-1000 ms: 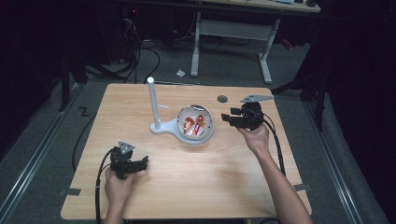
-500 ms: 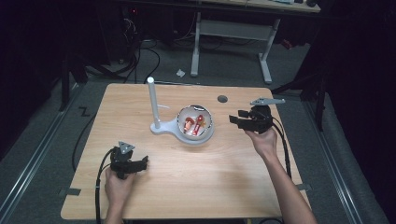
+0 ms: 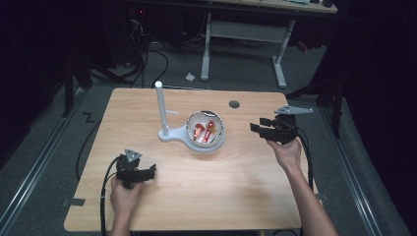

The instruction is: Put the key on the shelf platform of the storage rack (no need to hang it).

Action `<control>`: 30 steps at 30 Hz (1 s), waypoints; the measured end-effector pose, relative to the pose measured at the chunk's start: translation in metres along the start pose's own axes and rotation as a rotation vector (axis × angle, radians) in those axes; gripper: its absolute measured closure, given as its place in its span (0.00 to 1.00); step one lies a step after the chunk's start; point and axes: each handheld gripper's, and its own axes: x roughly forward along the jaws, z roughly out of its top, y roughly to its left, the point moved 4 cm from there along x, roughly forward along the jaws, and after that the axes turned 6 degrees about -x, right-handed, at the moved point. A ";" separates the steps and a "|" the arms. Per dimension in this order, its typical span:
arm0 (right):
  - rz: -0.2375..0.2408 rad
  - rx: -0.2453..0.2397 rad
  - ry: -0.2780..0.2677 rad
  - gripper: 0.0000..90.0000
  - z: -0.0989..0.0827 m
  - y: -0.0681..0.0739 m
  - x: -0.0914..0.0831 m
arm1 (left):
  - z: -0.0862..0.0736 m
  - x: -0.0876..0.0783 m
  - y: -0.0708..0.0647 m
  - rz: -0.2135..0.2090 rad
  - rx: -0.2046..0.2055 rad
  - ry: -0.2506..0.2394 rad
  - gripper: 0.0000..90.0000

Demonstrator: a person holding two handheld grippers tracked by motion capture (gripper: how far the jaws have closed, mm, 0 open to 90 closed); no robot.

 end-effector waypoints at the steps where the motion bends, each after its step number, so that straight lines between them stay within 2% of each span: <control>1: -0.003 0.003 0.000 0.53 -0.002 -0.001 -0.002 | 0.000 0.000 0.000 0.000 0.000 0.000 0.17; 5: -0.012 0.018 -0.006 0.53 -0.007 -0.004 -0.009 | 0.000 0.000 0.000 0.000 0.000 0.000 0.17; 14: -0.031 0.017 -0.032 0.52 -0.010 -0.005 -0.027 | 0.000 0.000 0.000 0.000 0.000 0.000 0.17; 24: -0.044 0.048 -0.054 0.52 -0.022 -0.008 -0.041 | 0.000 0.000 0.000 0.000 0.001 0.001 0.17; 30: -0.045 0.059 -0.047 0.52 -0.035 -0.010 -0.047 | 0.000 0.000 0.000 0.001 0.001 0.000 0.17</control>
